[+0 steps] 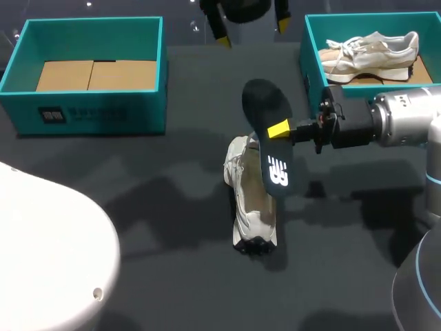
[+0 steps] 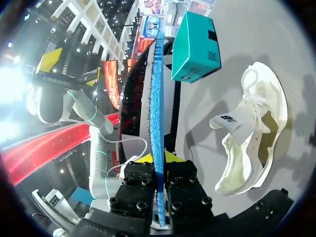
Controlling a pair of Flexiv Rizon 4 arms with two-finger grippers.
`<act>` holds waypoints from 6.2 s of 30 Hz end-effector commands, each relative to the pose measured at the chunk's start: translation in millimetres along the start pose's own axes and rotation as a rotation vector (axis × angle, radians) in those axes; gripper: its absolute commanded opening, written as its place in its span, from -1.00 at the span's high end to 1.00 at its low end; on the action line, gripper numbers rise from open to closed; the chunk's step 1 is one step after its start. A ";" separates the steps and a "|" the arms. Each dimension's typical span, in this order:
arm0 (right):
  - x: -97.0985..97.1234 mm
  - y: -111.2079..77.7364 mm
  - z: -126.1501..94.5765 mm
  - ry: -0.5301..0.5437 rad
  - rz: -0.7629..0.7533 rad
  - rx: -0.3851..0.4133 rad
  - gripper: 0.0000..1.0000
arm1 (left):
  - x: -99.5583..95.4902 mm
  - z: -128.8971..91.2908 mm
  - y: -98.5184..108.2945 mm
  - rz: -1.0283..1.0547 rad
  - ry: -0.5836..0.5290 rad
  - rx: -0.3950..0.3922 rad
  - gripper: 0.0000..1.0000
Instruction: Take the shoe out of the shoebox, open the shoe tongue, remove and reinsert the insole, then place the shoe into the shoebox
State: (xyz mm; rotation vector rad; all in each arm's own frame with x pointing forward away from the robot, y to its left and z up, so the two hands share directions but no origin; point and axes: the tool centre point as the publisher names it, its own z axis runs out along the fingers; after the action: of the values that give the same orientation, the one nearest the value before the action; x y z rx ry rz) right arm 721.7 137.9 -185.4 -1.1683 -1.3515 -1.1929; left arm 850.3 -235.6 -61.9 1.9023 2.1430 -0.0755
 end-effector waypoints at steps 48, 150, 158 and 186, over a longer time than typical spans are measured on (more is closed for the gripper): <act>-0.1 -0.6 0.8 -0.002 0.001 -0.002 1.00 | 60.8 2.2 -19.0 -0.227 -0.441 0.057 -1.00; 17.3 2.5 46.5 0.083 0.133 -0.105 1.00 | 65.8 92.6 -97.0 -0.285 -1.194 0.172 0.10; 15.5 3.3 47.4 0.085 0.139 -0.093 1.00 | 60.8 92.7 -101.9 -0.272 -1.201 0.179 0.18; 11.2 1.5 49.9 0.098 0.171 -0.055 1.00 | 58.1 98.1 -103.9 -0.240 -1.202 0.150 1.00</act>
State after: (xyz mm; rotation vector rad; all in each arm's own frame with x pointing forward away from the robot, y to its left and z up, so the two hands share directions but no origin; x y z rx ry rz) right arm 719.6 189.3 -174.8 -1.2245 -1.1291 -1.1553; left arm 760.7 -215.0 -185.0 1.0962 1.4663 -1.1215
